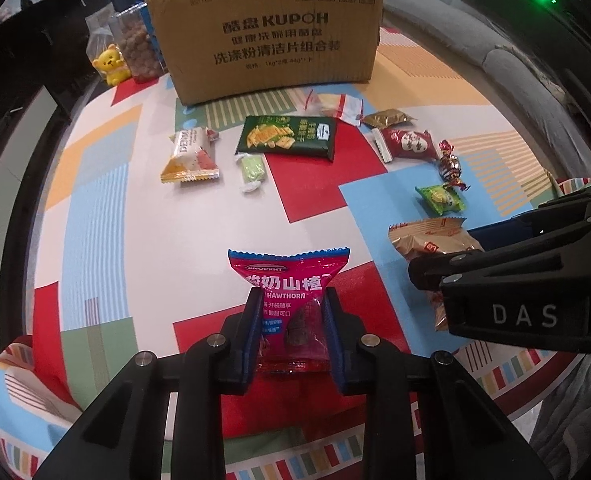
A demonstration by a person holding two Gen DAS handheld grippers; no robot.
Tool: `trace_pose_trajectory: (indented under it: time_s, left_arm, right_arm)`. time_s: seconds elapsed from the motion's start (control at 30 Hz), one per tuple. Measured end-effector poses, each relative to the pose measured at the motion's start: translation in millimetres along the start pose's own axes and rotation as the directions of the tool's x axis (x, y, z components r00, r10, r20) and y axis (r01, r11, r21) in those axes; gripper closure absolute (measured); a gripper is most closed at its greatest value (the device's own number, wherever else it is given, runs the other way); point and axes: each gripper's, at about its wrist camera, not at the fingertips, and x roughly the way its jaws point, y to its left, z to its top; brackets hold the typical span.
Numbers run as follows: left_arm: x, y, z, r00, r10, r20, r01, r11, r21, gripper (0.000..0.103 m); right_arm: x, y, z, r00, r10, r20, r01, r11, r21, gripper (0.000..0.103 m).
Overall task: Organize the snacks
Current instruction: 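Lift both packets and carry them over the open cardboard box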
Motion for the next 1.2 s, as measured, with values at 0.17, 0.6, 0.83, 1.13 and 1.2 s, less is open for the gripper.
trace_pose_trajectory:
  time_s: [0.17, 0.6, 0.83, 1.13, 1.2]
  left_arm:
    - [-13.2, 4.6, 6.7, 1.000, -0.001, -0.002, 0.001, 0.999, -0.048, 0.074]
    - [-50.3, 19.7, 40.3, 1.000, 0.017, 0.011, -0.015, 0.991, -0.136, 0.074]
    - [-64.2, 22.2, 63.5, 0.999, 0.025, 0.027, -0.020, 0.989, -0.146, 0.074]
    - [-81.9, 30.8, 98.8, 0.997, 0.028, 0.078, -0.016, 0.988, -0.156, 0.074]
    - [-85.3, 32.6, 108.6, 0.996, 0.030, 0.088, -0.016, 0.987, -0.158, 0.074]
  right_arm:
    - [-27.9, 1.4, -3.0, 0.999, 0.001, 0.047, 0.000, 1.000, -0.021, 0.057]
    - [-76.6, -6.4, 7.2, 0.984, -0.021, 0.179, 0.034, 0.997, -0.071, 0.057]
    - [-88.8, -2.2, 31.4, 0.970, -0.016, 0.244, 0.038, 0.996, -0.085, 0.057]
    - [-126.2, -0.4, 58.3, 0.940, -0.024, 0.339, 0.064, 0.992, -0.108, 0.057]
    - [-130.7, -0.7, 63.8, 0.936, -0.026, 0.352, 0.068, 0.992, -0.106, 0.057]
